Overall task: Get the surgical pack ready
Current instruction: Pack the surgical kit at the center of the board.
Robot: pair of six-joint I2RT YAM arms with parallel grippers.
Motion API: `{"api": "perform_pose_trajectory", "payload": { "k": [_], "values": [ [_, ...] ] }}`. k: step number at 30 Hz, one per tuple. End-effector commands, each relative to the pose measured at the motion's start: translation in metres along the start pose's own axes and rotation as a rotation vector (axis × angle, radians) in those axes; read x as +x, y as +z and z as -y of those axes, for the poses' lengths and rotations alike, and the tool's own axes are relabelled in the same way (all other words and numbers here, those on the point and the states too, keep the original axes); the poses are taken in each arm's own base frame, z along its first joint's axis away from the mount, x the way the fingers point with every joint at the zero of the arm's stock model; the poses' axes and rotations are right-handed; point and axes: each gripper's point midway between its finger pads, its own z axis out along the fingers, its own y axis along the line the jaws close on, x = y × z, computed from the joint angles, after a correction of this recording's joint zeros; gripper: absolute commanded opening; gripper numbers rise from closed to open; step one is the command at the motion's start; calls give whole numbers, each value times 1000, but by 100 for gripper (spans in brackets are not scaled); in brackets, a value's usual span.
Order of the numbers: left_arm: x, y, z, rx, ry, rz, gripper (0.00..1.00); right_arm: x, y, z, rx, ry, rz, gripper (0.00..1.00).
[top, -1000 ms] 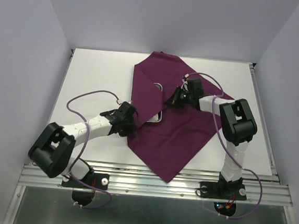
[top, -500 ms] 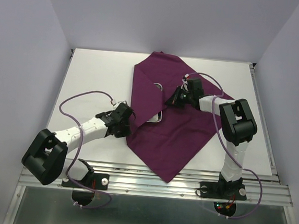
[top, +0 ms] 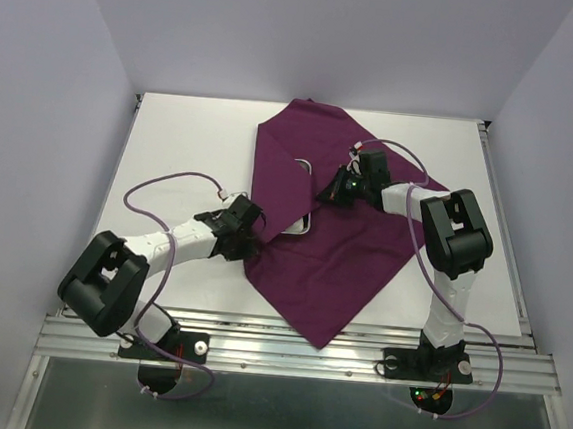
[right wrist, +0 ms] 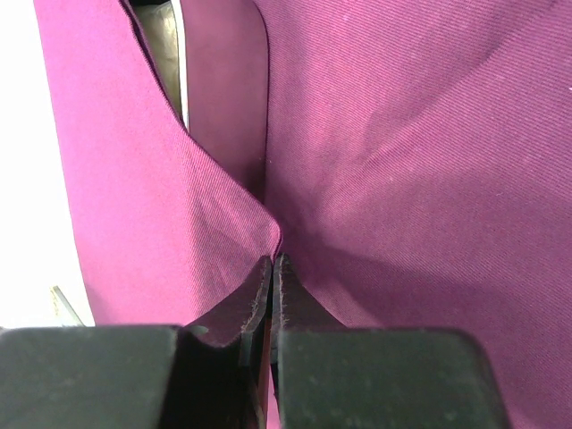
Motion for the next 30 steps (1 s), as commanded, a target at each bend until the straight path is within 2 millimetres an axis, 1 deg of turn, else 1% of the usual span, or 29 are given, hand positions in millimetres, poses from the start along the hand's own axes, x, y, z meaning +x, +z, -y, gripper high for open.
{"api": "perform_pose_trajectory", "payload": {
  "k": [1, 3, 4, 7, 8, 9, 10, 11, 12, 13, 14, 15, 16, 18, 19, 20, 21, 22, 25, 26, 27, 28, 29, 30],
  "values": [
    [-28, -45, 4, 24, 40, 118, 0, -8, -8, -7, -8, -45, 42, 1],
    [-33, -60, 14, 65, 80, 143, 0, -10, -8, -8, -9, -51, 46, 1],
    [-32, -71, 25, 105, 129, 149, 0, -12, -9, -9, -9, -55, 51, 1],
    [-22, -81, 45, 173, 210, 130, 0, -13, -10, -9, -5, -66, 56, 1],
    [-9, -83, 55, 207, 259, 105, 2, -14, -10, -10, -3, -66, 57, 1],
    [-2, -83, 61, 228, 300, 91, 4, -15, -11, -10, -3, -71, 59, 1],
    [3, -84, 68, 252, 325, 84, 14, -15, -11, -10, -1, -72, 59, 1],
    [14, -84, 77, 285, 364, 53, 19, -15, -11, -10, 0, -74, 61, 1],
    [29, -89, 89, 327, 426, 39, 25, -14, -12, -9, 2, -74, 61, 1],
    [39, -94, 102, 379, 483, 33, 35, -15, -12, -9, 5, -75, 64, 1],
    [49, -98, 111, 414, 531, 29, 41, -15, -12, -8, 8, -76, 63, 1],
    [71, -108, 123, 468, 613, 13, 47, -14, -12, -7, 8, -78, 62, 1],
    [78, -113, 132, 505, 671, 24, 54, -13, -11, -6, 12, -76, 60, 1],
    [96, -115, 139, 529, 753, 5, 59, -15, -13, -2, 18, -70, 66, 1],
    [107, -119, 143, 549, 804, -1, 61, -15, -13, -1, 22, -69, 66, 1],
    [121, -117, 143, 565, 872, -45, 62, -15, -13, -1, 24, -69, 66, 1],
    [127, -118, 146, 569, 913, -55, 63, -15, -13, -1, 25, -69, 67, 1],
    [145, -116, 146, 573, 975, -89, 64, -14, -13, 0, 27, -68, 67, 1],
    [166, -117, 147, 590, 1086, -118, 69, -14, -14, 0, 30, -70, 69, 1],
    [176, -118, 147, 598, 1124, -135, 71, -14, -14, 1, 30, -69, 68, 1],
    [183, -113, 145, 591, 1159, -151, 73, -15, -14, 0, 29, -72, 70, 1],
    [186, -114, 146, 591, 1179, -154, 75, -15, -14, 0, 29, -70, 70, 1],
    [193, -111, 146, 584, 1206, -165, 76, -15, -15, -1, 27, -72, 70, 1],
    [194, -110, 146, 587, 1228, -169, 76, -15, -14, -1, 26, -72, 68, 1]
  ]
}}
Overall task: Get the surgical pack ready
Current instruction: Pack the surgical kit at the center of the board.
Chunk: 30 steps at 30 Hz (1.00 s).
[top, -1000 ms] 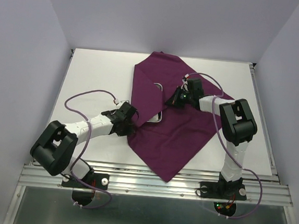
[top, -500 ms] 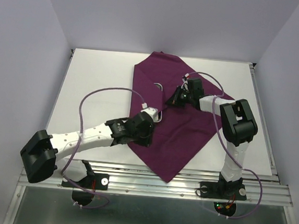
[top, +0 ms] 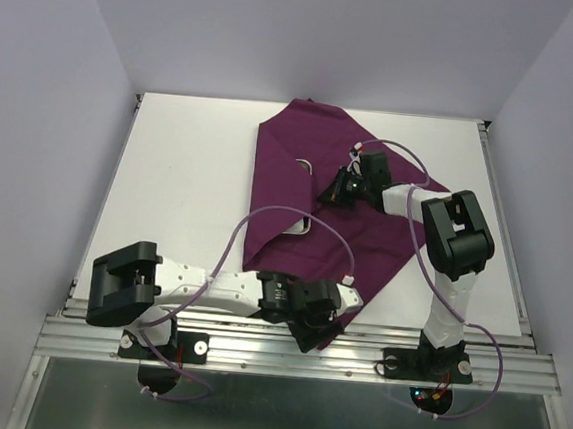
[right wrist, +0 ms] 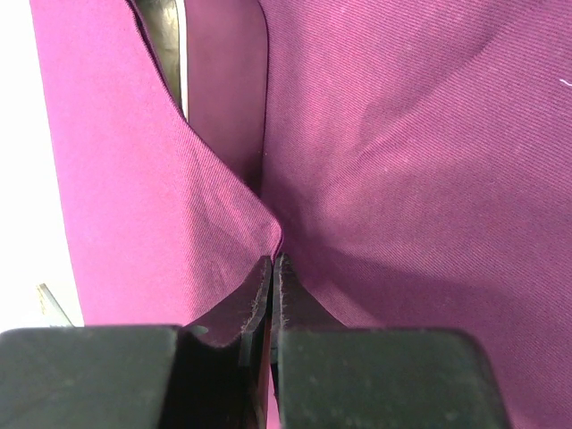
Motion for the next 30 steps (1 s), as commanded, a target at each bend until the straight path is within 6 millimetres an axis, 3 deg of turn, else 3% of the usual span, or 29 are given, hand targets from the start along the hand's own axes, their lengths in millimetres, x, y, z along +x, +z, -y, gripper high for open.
{"api": "perform_pose_trajectory", "payload": {
  "k": [1, 6, 21, 25, 28, 30],
  "values": [
    [-11, 0, 17, 40, 135, -5, 76, -16, -11, -5, 4, -44, 56, 0],
    [-18, 10, 21, 43, 184, -12, 76, -15, -10, -5, 2, -42, 53, 1],
    [-14, 38, 27, 80, 247, -75, 75, -17, -9, -6, -4, -47, 54, 1],
    [-13, 44, 25, 73, 260, -89, 69, -19, -9, -8, -7, -44, 57, 1],
    [-14, 45, 23, 64, 261, -85, 59, -19, -9, -8, -5, -41, 58, 1],
    [-13, 46, 23, 59, 255, -84, 47, -19, -9, -8, -4, -41, 59, 1]
  ]
}}
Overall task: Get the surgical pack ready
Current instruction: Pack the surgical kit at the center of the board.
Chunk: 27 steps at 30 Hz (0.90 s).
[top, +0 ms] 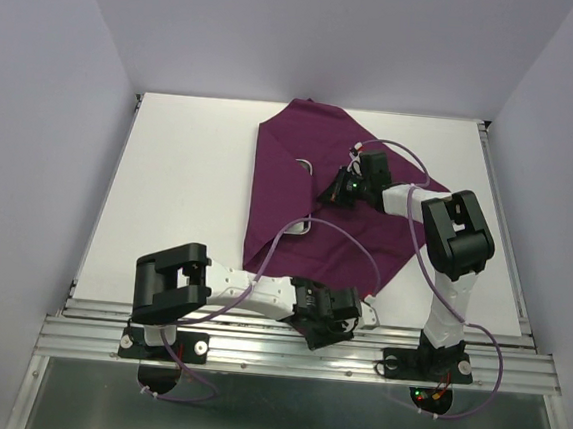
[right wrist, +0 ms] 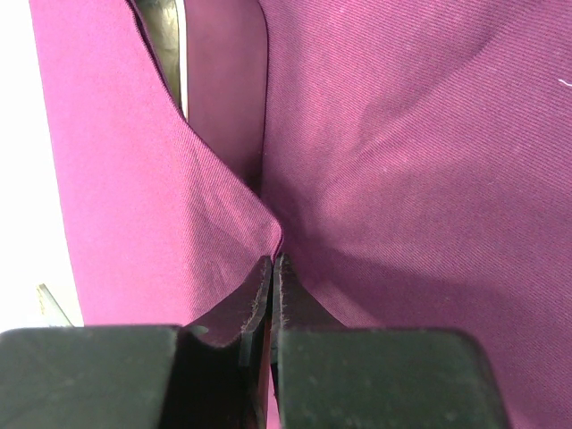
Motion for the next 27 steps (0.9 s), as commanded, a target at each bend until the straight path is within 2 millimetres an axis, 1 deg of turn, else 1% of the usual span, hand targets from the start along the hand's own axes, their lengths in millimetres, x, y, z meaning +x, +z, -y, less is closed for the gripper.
{"api": "perform_pose_trajectory", "payload": {
  "k": [1, 2, 3, 4, 5, 7, 10, 11, 14, 15, 18, 19, 20, 22, 23, 25, 26, 27],
  "values": [
    [-19, -5, 2, 2, 18, 53, 37, -18, -9, -7, -3, -40, 58, 1],
    [-18, -4, 1, -5, 12, 51, 32, -19, -9, -7, -2, -40, 59, 1],
    [-18, -4, 0, -10, 9, 53, 23, -19, -9, -7, 0, -40, 60, 1],
    [-17, -5, -2, -22, 5, 49, 2, -21, -11, -3, 5, -32, 65, 1],
    [-19, -7, -7, -48, -4, 55, 0, -21, -11, -3, 6, -34, 66, 1],
    [-19, -12, -14, -76, -15, 56, 0, -22, -11, -3, 6, -35, 68, 1],
    [-28, -33, -36, -150, -46, 97, 0, -20, -11, -1, 11, -33, 64, 1],
    [-35, -48, -50, -184, -76, 133, 0, -22, -12, 2, 16, -27, 69, 1],
    [-52, -76, -73, -237, -123, 212, 0, -21, -13, 3, 18, -25, 69, 1],
    [-60, -93, -89, -258, -162, 259, 0, -21, -13, 3, 18, -24, 69, 1],
    [-78, -122, -111, -290, -211, 350, 0, -21, -13, 2, 14, -19, 69, 1],
    [-80, -131, -126, -318, -243, 371, 0, -22, -14, 1, 15, -16, 70, 1],
    [-86, -141, -135, -340, -261, 405, 0, -22, -14, 1, 14, -15, 72, 1],
    [-90, -151, -152, -379, -291, 435, 0, -22, -15, 1, 15, -9, 72, 1],
    [-94, -161, -168, -419, -314, 461, 0, -22, -15, 1, 18, -8, 76, 1],
    [-99, -170, -184, -460, -332, 484, 0, -21, -15, 1, 20, -2, 76, 1],
    [-109, -179, -196, -481, -350, 510, 0, -20, -15, 3, 21, 3, 74, 1],
    [-115, -184, -204, -494, -352, 526, 0, -19, -15, 2, 19, 4, 74, 1]
  ]
}}
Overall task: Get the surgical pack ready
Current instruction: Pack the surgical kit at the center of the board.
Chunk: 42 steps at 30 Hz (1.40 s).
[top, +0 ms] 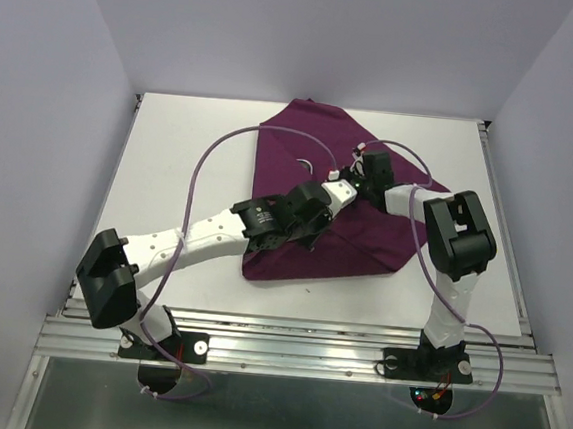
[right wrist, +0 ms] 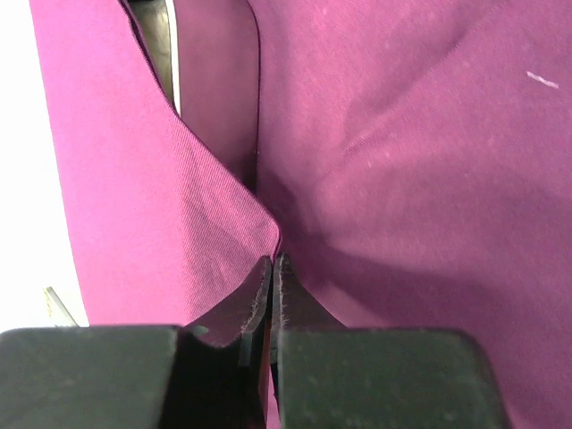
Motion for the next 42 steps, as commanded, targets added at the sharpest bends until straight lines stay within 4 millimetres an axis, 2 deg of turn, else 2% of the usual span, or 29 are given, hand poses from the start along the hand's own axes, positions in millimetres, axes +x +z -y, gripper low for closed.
{"api": "perform_pose_trajectory", "payload": {
  "k": [1, 2, 3, 4, 5, 7, 8, 12, 15, 16, 17, 19, 21, 23, 24, 27, 31, 34, 37, 38, 42],
  "values": [
    [-57, -4, -28, -78, -22, 135, 0, -15, -12, -4, 4, -8, 65, 1],
    [-75, -7, -33, -85, -32, 174, 0, -13, -11, -3, 0, -2, 59, 1],
    [-82, -1, -42, -100, -39, 179, 0, -12, -9, -2, -1, 5, 58, 1],
    [-101, -5, -46, -106, -49, 225, 0, -11, -8, -2, -5, 10, 55, 1],
    [-106, 1, -56, -126, -63, 226, 0, -10, -8, -3, -14, 13, 50, 1],
    [-121, 2, -67, -144, -49, 248, 0, -8, -5, -2, -19, 26, 46, 1],
    [-137, -2, -73, -151, -53, 282, 0, -7, -5, -2, -22, 30, 44, 1],
    [-159, 6, -103, -186, -60, 311, 0, -4, -1, -1, -33, 60, 37, 1],
    [-173, 14, -117, -177, -61, 326, 0, -1, 1, 1, -36, 76, 30, 1],
    [-182, 11, -129, -185, -68, 349, 0, 0, 2, 0, -42, 84, 29, 1],
    [-182, 21, -130, -164, -67, 341, 0, 1, 4, 1, -43, 91, 26, 1],
    [-187, 28, -137, -155, -67, 347, 0, 2, 5, 2, -45, 102, 25, 1],
    [-193, 37, -150, -164, -71, 354, 0, 2, 8, 3, -45, 115, 25, 1],
    [-202, 42, -150, -130, -67, 370, 0, 3, 10, 5, -40, 124, 21, 1],
    [-200, 52, -154, -118, -65, 360, 0, 3, 12, 6, -41, 126, 20, 1],
    [-201, 66, -170, -111, -72, 362, 0, 1, 13, 11, -35, 138, 21, 1],
    [-202, 85, -178, -74, -75, 361, 0, 3, 18, 21, -25, 153, 9, 1],
    [-202, 107, -184, -63, -70, 355, 0, 3, 19, 25, -25, 162, 4, 1],
    [-203, 118, -192, -50, -74, 357, 0, -3, 16, 33, -19, 178, 13, 0],
    [-197, 129, -195, -45, -82, 341, 0, -2, 16, 32, -22, 178, 11, 1],
    [-191, 142, -205, -27, -97, 345, 0, -10, 9, 38, -18, 189, 29, 1]
  ]
}}
